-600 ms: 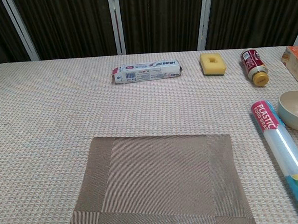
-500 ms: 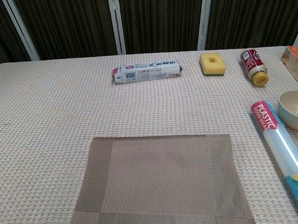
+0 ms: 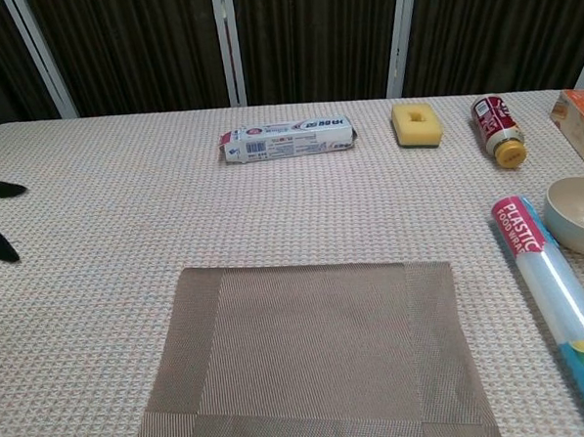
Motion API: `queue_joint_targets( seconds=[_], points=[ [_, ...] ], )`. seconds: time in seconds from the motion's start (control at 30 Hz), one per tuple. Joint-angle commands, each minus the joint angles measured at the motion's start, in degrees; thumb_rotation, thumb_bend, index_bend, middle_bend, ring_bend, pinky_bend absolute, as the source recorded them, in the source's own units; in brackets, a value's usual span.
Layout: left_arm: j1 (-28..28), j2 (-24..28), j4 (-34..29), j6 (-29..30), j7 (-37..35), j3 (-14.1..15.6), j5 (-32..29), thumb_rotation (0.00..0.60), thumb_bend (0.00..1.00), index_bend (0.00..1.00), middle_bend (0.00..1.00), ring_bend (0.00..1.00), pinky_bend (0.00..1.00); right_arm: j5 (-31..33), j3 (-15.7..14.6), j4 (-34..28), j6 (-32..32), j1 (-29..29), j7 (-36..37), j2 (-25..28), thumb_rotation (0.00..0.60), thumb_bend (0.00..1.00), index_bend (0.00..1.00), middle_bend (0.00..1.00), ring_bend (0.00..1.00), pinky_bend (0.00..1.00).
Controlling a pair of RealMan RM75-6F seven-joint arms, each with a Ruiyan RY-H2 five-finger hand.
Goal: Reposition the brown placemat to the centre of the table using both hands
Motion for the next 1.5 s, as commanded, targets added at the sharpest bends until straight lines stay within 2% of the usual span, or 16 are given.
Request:
queue_joint_targets(
  seconds=[0.03, 0.13, 0.3, 0.57, 0.7, 0.97, 1.37, 1.5],
  points=[
    [-4.95, -6.83, 3.33, -6.7, 2.76, 0.4, 2.72, 0.6, 0.13, 0.47, 0.0, 0.0, 0.0, 1.23, 0.42, 0.6, -0.62, -0.16, 0.27, 0.05, 0.6, 0.0, 0.0, 0.0, 0.0, 0.0],
    [-7.07, -10.69, 5.92, -10.48, 4.41, 0.53, 2.61, 0.6, 0.15, 0.47, 0.0, 0.0, 0.0, 2.5, 0.86, 1.0, -1.06, -0.43, 0.63, 0.2, 0.6, 0.0, 0.0, 0.0, 0.0, 0.0],
    [-8.37, -13.96, 9.16, -12.03, 6.0, 1.45, 3.04, 0.6, 0.16, 0.47, 0.0, 0.0, 0.0, 3.19, 1.21, 1.1, -1.34, -0.74, 1.19, 0.44, 0.6, 0.0, 0.0, 0.0, 0.0, 0.0],
    [-8.59, -16.92, 14.81, -9.3, 3.53, 4.68, 5.15, 0.6, 0.22, 0.47, 0.0, 0.0, 0.0, 3.92, 1.41, 1.51, -2.67, -0.8, 1.97, 0.55, 0.6, 0.0, 0.0, 0.0, 0.0, 0.0],
    [-8.77, -18.16, 17.46, -7.92, 2.8, 5.12, 5.35, 0.6, 0.24, 0.46, 0.0, 0.0, 0.0, 4.0, 1.59, 1.67, -3.11, -0.73, 2.21, 0.6, 0.6, 0.0, 0.0, 0.0, 0.0, 0.0],
    [-9.7, -19.79, 18.66, -8.35, 3.8, 5.8, 5.13, 0.6, 0.3, 0.46, 0.0, 0.0, 0.0, 4.05, 1.83, 1.66, -3.62, -0.69, 2.28, 0.59, 0.6, 0.0, 0.0, 0.0, 0.0, 0.0],
    [-10.13, -22.1, 20.25, -9.47, 4.73, 6.81, 3.52, 0.6, 0.31, 0.46, 0.0, 0.0, 0.0, 4.53, 2.17, 1.66, -4.25, -0.79, 2.52, 0.76, 0.6, 0.0, 0.0, 0.0, 0.0, 0.0],
    [-10.23, -23.03, 20.81, -8.58, 4.2, 7.13, 3.6, 0.6, 0.35, 0.46, 0.0, 0.0, 0.0, 4.68, 2.27, 1.69, -4.54, -0.8, 2.73, 0.87, 0.6, 0.0, 0.0, 0.0, 0.0, 0.0]
  ],
)
